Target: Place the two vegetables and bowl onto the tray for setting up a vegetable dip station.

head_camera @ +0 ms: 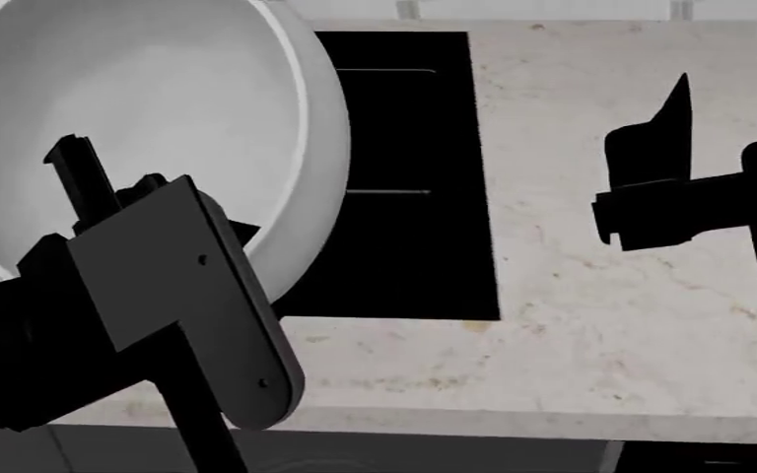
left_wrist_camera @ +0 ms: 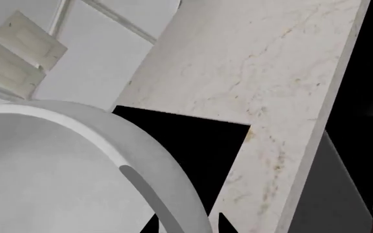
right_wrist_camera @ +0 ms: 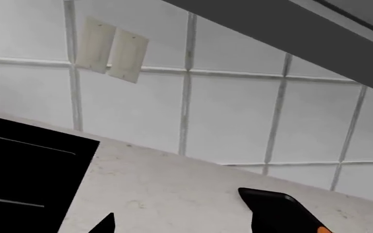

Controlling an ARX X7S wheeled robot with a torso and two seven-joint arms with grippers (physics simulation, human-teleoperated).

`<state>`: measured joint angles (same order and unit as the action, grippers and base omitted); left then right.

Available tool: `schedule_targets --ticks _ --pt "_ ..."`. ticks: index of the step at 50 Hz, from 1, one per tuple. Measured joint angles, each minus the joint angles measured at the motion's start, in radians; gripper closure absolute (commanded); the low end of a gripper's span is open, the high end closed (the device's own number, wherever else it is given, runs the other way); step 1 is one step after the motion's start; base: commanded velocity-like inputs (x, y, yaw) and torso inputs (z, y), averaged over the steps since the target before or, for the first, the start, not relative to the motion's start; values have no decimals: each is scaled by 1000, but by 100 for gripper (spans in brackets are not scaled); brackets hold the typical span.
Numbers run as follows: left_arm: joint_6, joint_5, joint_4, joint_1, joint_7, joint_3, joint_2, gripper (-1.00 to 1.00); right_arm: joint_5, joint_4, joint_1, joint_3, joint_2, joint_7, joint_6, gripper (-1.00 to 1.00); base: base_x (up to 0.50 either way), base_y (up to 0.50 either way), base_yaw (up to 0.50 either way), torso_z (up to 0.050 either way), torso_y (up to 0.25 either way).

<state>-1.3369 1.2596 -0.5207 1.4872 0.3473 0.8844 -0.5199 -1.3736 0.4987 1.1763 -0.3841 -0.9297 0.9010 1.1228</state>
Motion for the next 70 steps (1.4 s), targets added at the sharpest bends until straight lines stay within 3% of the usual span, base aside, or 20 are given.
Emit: schedule_targets --ticks 36,53,70 --pt "37 20 25 -14 1 12 12 100 -20 4 7 -1 -4 15 -1 -100 0 -500 0 0 1" --pt "62 93 43 -51 119 -37 47 100 -24 12 -10 2 -11 22 -13 -100 0 -500 0 0 1" --pt "36 159 148 -42 134 -29 77 100 -39 21 -17 11 -22 34 -23 -100 0 -500 0 0 1"
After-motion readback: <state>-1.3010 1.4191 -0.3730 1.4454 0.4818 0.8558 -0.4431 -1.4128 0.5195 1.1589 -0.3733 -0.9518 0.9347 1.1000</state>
